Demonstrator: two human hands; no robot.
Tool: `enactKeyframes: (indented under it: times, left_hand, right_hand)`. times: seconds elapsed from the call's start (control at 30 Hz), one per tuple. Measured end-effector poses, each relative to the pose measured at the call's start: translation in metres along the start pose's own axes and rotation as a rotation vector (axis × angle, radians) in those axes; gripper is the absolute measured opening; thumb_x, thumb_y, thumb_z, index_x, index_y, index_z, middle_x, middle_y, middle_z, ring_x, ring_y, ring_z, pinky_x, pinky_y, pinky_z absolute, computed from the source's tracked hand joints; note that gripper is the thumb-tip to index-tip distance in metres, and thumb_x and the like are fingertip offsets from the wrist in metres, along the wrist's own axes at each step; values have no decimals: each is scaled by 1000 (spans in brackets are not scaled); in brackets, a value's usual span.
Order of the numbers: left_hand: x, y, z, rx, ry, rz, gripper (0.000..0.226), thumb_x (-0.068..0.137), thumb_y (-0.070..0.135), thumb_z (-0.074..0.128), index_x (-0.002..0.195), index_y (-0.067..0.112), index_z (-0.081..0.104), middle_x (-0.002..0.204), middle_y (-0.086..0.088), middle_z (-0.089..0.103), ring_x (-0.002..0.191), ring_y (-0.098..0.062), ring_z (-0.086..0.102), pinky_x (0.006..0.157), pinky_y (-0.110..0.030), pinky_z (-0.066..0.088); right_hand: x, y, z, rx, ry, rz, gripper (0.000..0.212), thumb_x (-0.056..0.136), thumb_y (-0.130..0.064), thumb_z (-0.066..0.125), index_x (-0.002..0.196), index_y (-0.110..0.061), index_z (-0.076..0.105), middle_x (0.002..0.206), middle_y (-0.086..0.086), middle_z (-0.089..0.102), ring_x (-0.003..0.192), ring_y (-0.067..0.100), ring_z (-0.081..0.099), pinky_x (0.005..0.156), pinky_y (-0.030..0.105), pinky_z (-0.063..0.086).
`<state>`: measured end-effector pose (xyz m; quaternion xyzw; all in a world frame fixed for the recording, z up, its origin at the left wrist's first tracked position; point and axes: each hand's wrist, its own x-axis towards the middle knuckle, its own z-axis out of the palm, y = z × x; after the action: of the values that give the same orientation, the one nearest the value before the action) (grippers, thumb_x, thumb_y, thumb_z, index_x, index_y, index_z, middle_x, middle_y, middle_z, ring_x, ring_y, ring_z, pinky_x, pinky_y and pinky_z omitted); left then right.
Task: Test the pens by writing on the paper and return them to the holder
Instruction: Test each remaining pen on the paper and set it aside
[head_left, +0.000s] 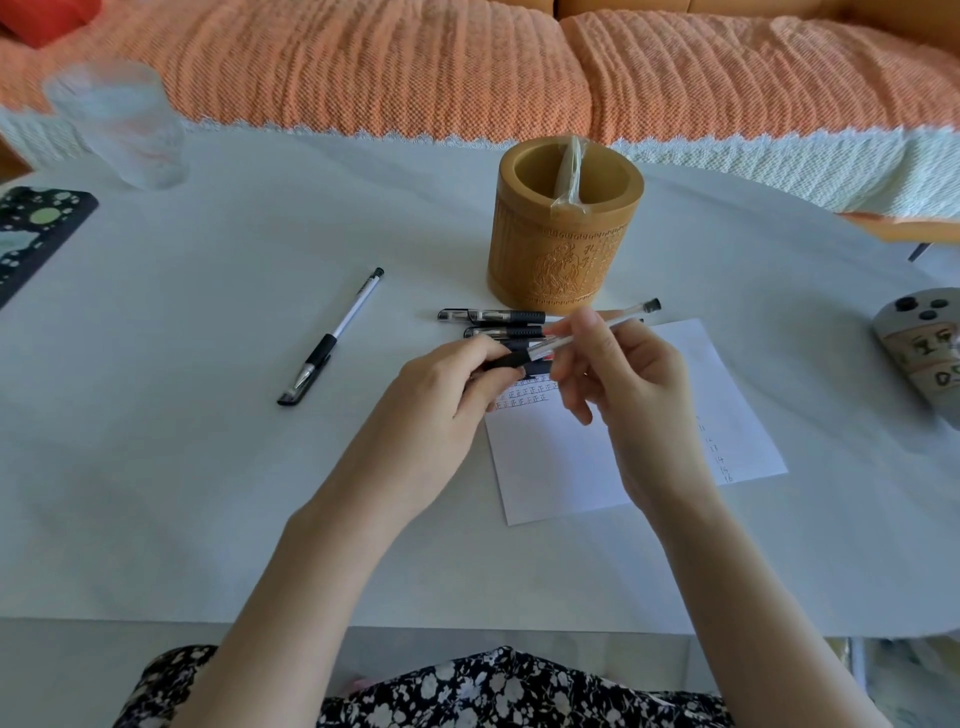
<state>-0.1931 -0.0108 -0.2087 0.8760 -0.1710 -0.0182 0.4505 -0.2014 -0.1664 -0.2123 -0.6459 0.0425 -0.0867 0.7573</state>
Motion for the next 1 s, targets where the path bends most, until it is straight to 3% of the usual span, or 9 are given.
enactKeyframes:
  times: [0.17, 0.27, 0.37, 0.43, 0.53, 0.67, 0.73, 0.83, 1.0]
  left_hand:
    - [0, 3, 1, 29, -1, 18, 15, 95, 28, 50, 101, 24, 62, 69, 11, 60, 63, -7, 48, 55, -18, 34]
    - [0, 3, 1, 35, 40, 12, 11, 93, 32, 53, 96, 28, 62, 57, 23, 53, 55, 1, 47, 50, -11, 31]
    - [0, 2, 3, 15, 12, -3, 11, 92, 36, 52, 96, 31, 61, 58, 22, 52, 55, -2, 46, 50, -13, 30]
    - [-1, 2, 4, 28, 1, -2, 12, 91, 41, 52, 93, 32, 60, 58, 19, 51, 56, -5, 45, 50, -17, 29]
    - [-2, 4, 5, 15, -8, -9, 16, 87, 45, 56, 92, 31, 61, 56, 20, 52, 55, -3, 46, 54, -22, 31]
    - [-3, -1, 4, 17, -15, -100, 22, 74, 53, 67, 86, 36, 61, 56, 16, 51, 53, 3, 49, 58, -22, 34]
    - [-5, -6, 2, 62, -54, -112, 21, 71, 51, 70, 85, 36, 62, 53, 19, 48, 51, 5, 48, 57, -21, 33]
    - [-7, -8, 2, 80, -155, -138, 22, 68, 49, 74, 86, 39, 64, 53, 21, 47, 52, 5, 48, 62, -24, 42]
    - [-8, -6, 4, 122, -232, -197, 28, 65, 45, 78, 87, 40, 62, 48, 15, 45, 54, 1, 49, 58, -20, 34]
  right_hand:
    - [2, 2, -1, 39, -20, 11, 34, 96, -21, 49, 93, 11, 60, 62, 8, 58, 47, 17, 45, 44, 21, 36]
    - [2, 1, -3, 86, -36, 7, 28, 95, -22, 49, 89, 3, 59, 60, 6, 58, 47, 16, 45, 43, 22, 35]
    - [1, -3, -4, 106, -58, 21, 26, 87, -30, 58, 86, -3, 58, 60, 5, 56, 47, 17, 44, 42, 22, 33]
    - [2, -3, -6, 90, -103, 72, 20, 83, -24, 67, 82, -8, 55, 56, 0, 49, 47, 16, 39, 41, 22, 30]
    - [4, -1, -7, 108, -176, 176, 24, 84, -7, 66, 77, -13, 43, 51, -5, 38, 42, 12, 30, 40, 19, 24]
    - [10, -1, -15, 185, -33, 175, 7, 85, -4, 56, 85, -11, 54, 44, -5, 35, 37, 11, 33, 39, 20, 25]
    - [12, -1, -22, 90, 46, 113, 20, 90, -4, 45, 95, -8, 64, 45, 2, 48, 42, 17, 48, 40, 22, 28]
    - [12, 0, -24, -52, 65, 74, 25, 91, -9, 46, 84, -5, 70, 56, 11, 62, 54, 23, 61, 40, 24, 28]
    - [15, 11, -16, -287, 157, 44, 35, 81, -29, 72, 57, -10, 54, 47, 3, 54, 42, 10, 46, 42, 17, 32]
